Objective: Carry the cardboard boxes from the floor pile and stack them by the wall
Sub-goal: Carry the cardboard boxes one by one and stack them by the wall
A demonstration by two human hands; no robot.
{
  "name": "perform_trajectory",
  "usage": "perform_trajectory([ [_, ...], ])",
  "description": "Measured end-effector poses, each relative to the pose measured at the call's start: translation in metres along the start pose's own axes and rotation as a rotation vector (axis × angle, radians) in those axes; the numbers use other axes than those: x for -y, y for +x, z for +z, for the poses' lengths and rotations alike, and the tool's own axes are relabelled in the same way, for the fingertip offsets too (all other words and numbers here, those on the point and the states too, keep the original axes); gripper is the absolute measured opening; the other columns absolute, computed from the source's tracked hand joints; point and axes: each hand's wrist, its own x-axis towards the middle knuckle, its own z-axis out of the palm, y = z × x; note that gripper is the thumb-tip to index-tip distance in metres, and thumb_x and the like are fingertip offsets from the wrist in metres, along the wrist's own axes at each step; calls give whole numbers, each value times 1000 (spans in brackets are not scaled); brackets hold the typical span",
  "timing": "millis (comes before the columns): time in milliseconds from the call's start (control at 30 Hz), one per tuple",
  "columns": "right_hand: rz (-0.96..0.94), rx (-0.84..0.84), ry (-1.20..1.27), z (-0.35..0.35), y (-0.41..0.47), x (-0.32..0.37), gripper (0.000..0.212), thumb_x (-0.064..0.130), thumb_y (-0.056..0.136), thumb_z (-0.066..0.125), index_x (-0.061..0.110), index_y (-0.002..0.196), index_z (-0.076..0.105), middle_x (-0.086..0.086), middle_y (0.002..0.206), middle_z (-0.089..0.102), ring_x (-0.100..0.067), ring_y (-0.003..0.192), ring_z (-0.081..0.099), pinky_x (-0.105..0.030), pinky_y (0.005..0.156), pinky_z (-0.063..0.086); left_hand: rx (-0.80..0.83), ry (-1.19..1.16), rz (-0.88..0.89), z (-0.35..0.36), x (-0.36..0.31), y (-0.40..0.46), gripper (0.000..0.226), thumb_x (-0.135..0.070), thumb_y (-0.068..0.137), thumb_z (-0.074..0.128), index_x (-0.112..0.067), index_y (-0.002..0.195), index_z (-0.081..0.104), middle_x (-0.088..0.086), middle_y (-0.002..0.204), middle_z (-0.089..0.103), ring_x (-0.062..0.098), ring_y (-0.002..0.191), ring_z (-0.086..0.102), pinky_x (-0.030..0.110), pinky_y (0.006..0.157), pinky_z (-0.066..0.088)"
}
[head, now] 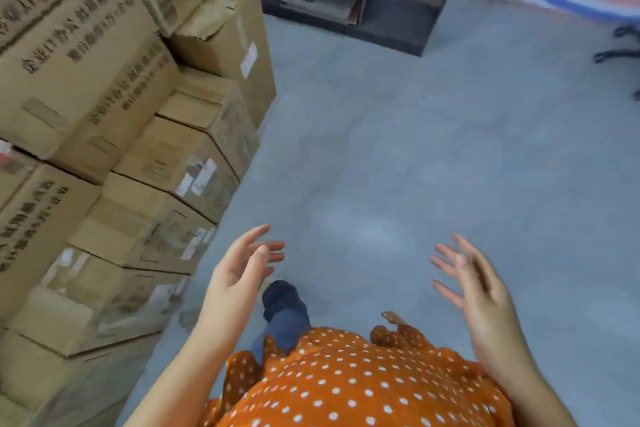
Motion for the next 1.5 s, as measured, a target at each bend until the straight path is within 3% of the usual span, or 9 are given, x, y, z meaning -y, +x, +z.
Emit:
perform_trajectory([
  [167, 72, -310, 97, -126, -66, -28, 38, 45, 88, 47, 30, 122, 55, 9, 116, 66, -1, 104, 65, -27, 81, 58, 297, 74, 8, 110, 6, -40, 25, -19, 98, 43, -27, 116, 58, 0, 102, 71, 9, 93, 67, 28, 84, 52],
  [267, 115, -496, 145, -184, -108, -50, 24, 36, 97, 45, 35, 118, 57, 10, 116, 66, -2, 103, 65, -36, 90, 53, 468, 126, 26, 168, 3, -61, 25, -17, 99, 42, -28, 113, 59, -1, 98, 72, 10, 92, 68, 29, 84, 52],
  [367, 164, -646, 194, -223, -146, -69, 24, 38, 97, 46, 40, 117, 58, 14, 116, 67, -6, 107, 64, -44, 97, 49, 610, 183, 56, 219, -3, -75, 26, -17, 99, 42, -27, 114, 60, -2, 98, 72, 10, 91, 68, 28, 81, 52],
  [500, 183, -865, 314, -250, -183, -89, 20, 34, 97, 47, 39, 113, 58, 9, 118, 66, -7, 106, 65, -39, 93, 52, 785, 287, 89, 279, -6, -89, 25, -15, 99, 42, -24, 112, 61, 1, 97, 72, 12, 88, 69, 21, 76, 55],
  [667, 221, -1054, 404, -278, -195, -104, 23, 32, 95, 51, 34, 116, 60, 11, 113, 68, -8, 107, 65, -38, 91, 52, 929, 386, 126, 355, -18, -97, 22, -22, 98, 43, -33, 107, 60, -1, 100, 71, 10, 88, 69, 28, 83, 52],
  [800, 204, -1199, 452, -326, -179, -107, 20, 28, 97, 50, 32, 113, 62, 11, 108, 70, -8, 104, 66, -37, 89, 53, 1013, 375, 161, 437, -31, -99, 24, -18, 99, 44, -29, 108, 63, 2, 101, 71, 16, 92, 69, 35, 86, 52],
  [967, 126, -1339, 452, -401, -146, -91, 21, 23, 99, 47, 29, 111, 64, 13, 102, 72, -7, 98, 68, -28, 72, 58, 1098, 328, 181, 543, -53, -106, 24, -16, 99, 43, -24, 105, 64, 3, 99, 71, 15, 89, 69, 35, 85, 52],
  [1167, 82, -1460, 466, -467, -120, -78, 24, 21, 100, 45, 29, 112, 64, 13, 103, 72, -6, 96, 69, -20, 70, 58, 1274, 341, 208, 643, -82, -114, 26, -13, 99, 43, -22, 108, 66, -1, 97, 72, 14, 90, 69, 30, 82, 50],
  [1500, 155, -1600, 554, -574, -110, -103, 26, 12, 101, 42, 22, 108, 64, -1, 106, 71, -17, 99, 68, -28, 73, 59, 1387, 417, 233, 789, -85, -158, 28, -10, 99, 43, -21, 106, 67, -1, 96, 73, 14, 90, 70, 33, 83, 50],
])
